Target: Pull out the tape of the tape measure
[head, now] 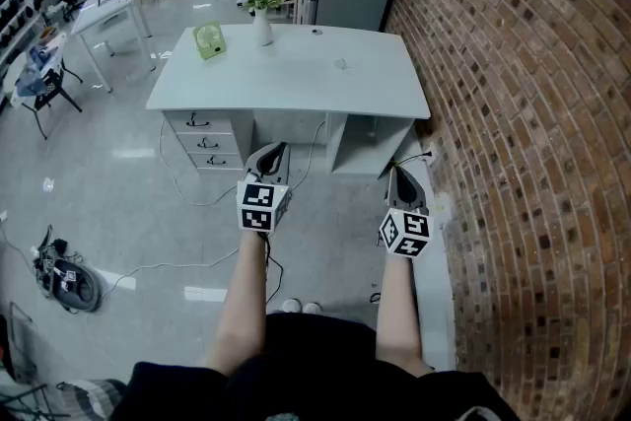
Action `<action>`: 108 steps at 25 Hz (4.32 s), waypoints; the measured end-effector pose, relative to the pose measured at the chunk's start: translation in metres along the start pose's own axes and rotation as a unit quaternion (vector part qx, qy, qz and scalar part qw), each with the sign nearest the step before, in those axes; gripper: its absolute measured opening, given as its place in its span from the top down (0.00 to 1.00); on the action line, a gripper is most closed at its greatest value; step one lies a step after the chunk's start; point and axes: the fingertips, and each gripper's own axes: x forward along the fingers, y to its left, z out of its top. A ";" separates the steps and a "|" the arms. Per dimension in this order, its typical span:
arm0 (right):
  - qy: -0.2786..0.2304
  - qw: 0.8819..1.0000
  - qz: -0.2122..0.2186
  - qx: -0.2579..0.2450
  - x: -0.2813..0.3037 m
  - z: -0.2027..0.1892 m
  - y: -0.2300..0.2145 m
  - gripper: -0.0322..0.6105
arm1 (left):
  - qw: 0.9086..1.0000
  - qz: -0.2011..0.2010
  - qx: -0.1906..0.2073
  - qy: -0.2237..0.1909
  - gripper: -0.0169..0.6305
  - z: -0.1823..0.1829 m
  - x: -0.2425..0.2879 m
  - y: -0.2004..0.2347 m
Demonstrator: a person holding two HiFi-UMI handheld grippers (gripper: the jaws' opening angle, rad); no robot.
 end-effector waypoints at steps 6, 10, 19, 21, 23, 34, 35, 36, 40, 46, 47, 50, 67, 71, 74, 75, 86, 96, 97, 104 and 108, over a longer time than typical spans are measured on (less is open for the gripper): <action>-0.002 1.000 0.001 0.000 0.002 0.003 0.002 0.95 | 1.000 -0.003 -0.002 0.002 0.94 -0.003 0.001 0.002; -0.003 1.000 0.000 0.000 0.004 0.004 0.003 0.95 | 1.000 -0.008 -0.002 0.005 0.94 -0.006 0.003 0.002; -0.007 1.000 -0.002 0.015 0.010 -0.002 0.017 0.95 | 1.000 -0.022 -0.004 0.010 0.94 -0.015 0.007 0.012; -0.008 1.000 -0.003 0.017 0.011 -0.005 0.021 0.95 | 1.000 -0.024 -0.005 0.008 0.94 -0.017 0.009 0.016; -0.010 1.000 -0.002 0.016 0.013 -0.006 0.026 0.95 | 1.000 -0.025 -0.005 0.005 0.94 -0.019 0.010 0.019; -0.015 0.999 -0.014 0.029 0.022 -0.011 0.025 0.95 | 0.999 -0.042 0.011 0.013 0.94 -0.024 0.025 0.024; -0.014 0.999 -0.015 0.030 0.024 -0.011 0.025 0.95 | 0.999 -0.043 0.010 0.016 0.94 -0.025 0.026 0.025; -0.013 0.999 -0.015 0.029 0.026 -0.011 0.025 0.95 | 0.999 -0.045 0.010 0.017 0.94 -0.026 0.029 0.026; -0.010 0.999 -0.018 0.026 0.036 -0.013 0.022 0.95 | 0.999 -0.049 0.008 0.021 0.94 -0.030 0.043 0.027; -0.012 0.999 -0.020 0.033 0.072 -0.014 0.002 0.95 | 0.998 -0.054 0.015 0.021 0.94 -0.030 0.082 0.030; -0.012 0.999 -0.018 0.032 0.082 -0.015 0.000 0.95 | 0.998 -0.054 0.015 0.022 0.94 -0.030 0.090 0.032; -0.012 1.000 -0.009 0.026 0.116 -0.015 -0.010 0.95 | 0.998 -0.052 0.024 0.025 0.94 -0.033 0.121 0.039; 0.016 0.999 0.036 0.021 0.435 -0.003 -0.137 0.95 | 0.999 -0.019 0.019 0.041 0.94 -0.013 0.434 0.109; 0.025 0.998 0.050 0.026 0.496 -0.004 -0.158 0.95 | 0.999 -0.008 0.015 0.036 0.94 -0.003 0.493 0.122; 0.031 0.997 0.059 0.030 0.526 -0.006 -0.163 0.95 | 0.999 -0.006 0.021 0.038 0.94 -0.001 0.518 0.130; 0.033 0.997 0.061 0.031 0.534 -0.007 -0.164 0.95 | 0.999 -0.006 0.020 0.040 0.94 -0.002 0.525 0.132; 0.047 0.997 0.051 0.036 0.594 -0.008 -0.173 0.95 | 0.996 -0.041 0.037 0.069 0.94 -0.012 0.591 0.150; 0.076 0.995 0.058 0.023 0.622 -0.023 -0.171 0.95 | 0.968 -0.140 0.154 0.143 0.94 -0.048 0.643 0.138; 0.080 0.995 0.059 0.023 0.624 -0.025 -0.171 0.95 | 0.960 -0.156 0.172 0.154 0.94 -0.052 0.648 0.135; 0.101 0.993 0.060 0.023 0.636 -0.040 -0.173 0.95 | 0.884 -0.288 0.287 0.231 0.94 -0.091 0.665 0.108; 0.108 0.992 0.056 0.020 0.642 -0.045 -0.178 0.95 | 0.840 -0.347 0.308 0.282 0.86 -0.125 0.668 0.097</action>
